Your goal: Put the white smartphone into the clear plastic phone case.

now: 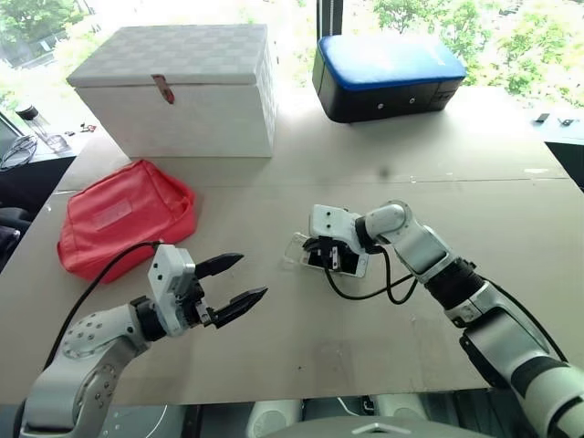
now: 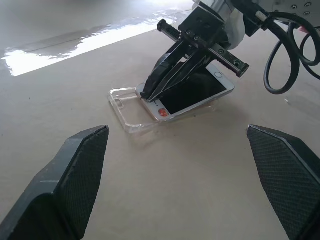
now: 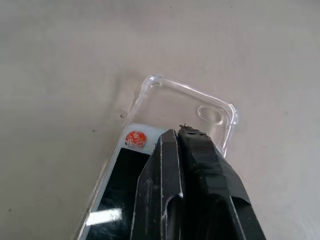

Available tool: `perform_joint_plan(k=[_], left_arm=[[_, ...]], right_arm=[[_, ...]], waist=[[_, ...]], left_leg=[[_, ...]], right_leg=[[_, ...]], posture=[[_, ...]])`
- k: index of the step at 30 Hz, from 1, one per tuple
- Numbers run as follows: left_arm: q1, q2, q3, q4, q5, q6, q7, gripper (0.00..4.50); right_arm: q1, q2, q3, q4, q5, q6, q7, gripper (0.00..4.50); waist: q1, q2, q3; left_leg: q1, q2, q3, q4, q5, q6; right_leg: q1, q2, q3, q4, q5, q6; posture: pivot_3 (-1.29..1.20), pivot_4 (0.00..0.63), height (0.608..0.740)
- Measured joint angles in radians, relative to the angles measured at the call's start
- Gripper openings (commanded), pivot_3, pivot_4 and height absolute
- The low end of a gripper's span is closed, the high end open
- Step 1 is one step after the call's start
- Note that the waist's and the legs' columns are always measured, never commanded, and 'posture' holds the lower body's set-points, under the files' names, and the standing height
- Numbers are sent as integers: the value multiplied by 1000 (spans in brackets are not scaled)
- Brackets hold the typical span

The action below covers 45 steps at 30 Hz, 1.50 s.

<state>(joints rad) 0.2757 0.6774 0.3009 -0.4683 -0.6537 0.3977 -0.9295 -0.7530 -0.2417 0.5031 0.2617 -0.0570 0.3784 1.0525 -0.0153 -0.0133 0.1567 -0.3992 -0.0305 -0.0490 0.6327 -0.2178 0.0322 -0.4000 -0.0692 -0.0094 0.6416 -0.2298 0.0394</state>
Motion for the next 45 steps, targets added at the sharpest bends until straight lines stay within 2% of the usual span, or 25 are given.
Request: perform_joint_plan(k=[4,10,14,23,30,45], left_arm=[[1,-3,-2,0,2,-1,-1,4500],[2,-4,-3,0,3,-3,-2,4500],[1,-4,-5,1,3,-4,-3,4500],[-21,-2,-20,3,3,-4,-7,4500],[6,-1,-16,-4,1,-2,1,4500],[-6,7,-14,-21,-8,20,20,4500]], right_arm=[[19,0,-81,-64,88,100,8,71],[-31,-173,-149,-223,99,142,18,71],[-28,-254,-110,-181,38,51,36,71],[-43,-265,-9,-23,-27,-145,148,71],[-40,-271,-9,-93,3,-128,229,71],[-13,-282,-9,-147,2,-98,224,71]], waist=[[2,1,4],[2,1,5],[0,1,5],[1,1,5],[2,1,6],[3,1,5]], left_leg=[[-1,0,0,0,0,0],[-4,0,0,-1,0,0],[-6,0,1,-2,0,0],[-15,0,1,1,0,0],[-15,0,0,1,0,0],[-15,0,0,1,0,0]], right_leg=[[-1,0,0,0,0,0],[-3,-1,-1,-2,0,0],[-5,-1,0,-2,0,0],[-12,0,0,-2,3,4],[-12,-1,-1,-2,2,2],[-12,-1,-1,-2,1,1]], posture=[[0,150,740],[0,150,740],[0,150,740],[0,150,740],[0,150,740],[0,150,740]])
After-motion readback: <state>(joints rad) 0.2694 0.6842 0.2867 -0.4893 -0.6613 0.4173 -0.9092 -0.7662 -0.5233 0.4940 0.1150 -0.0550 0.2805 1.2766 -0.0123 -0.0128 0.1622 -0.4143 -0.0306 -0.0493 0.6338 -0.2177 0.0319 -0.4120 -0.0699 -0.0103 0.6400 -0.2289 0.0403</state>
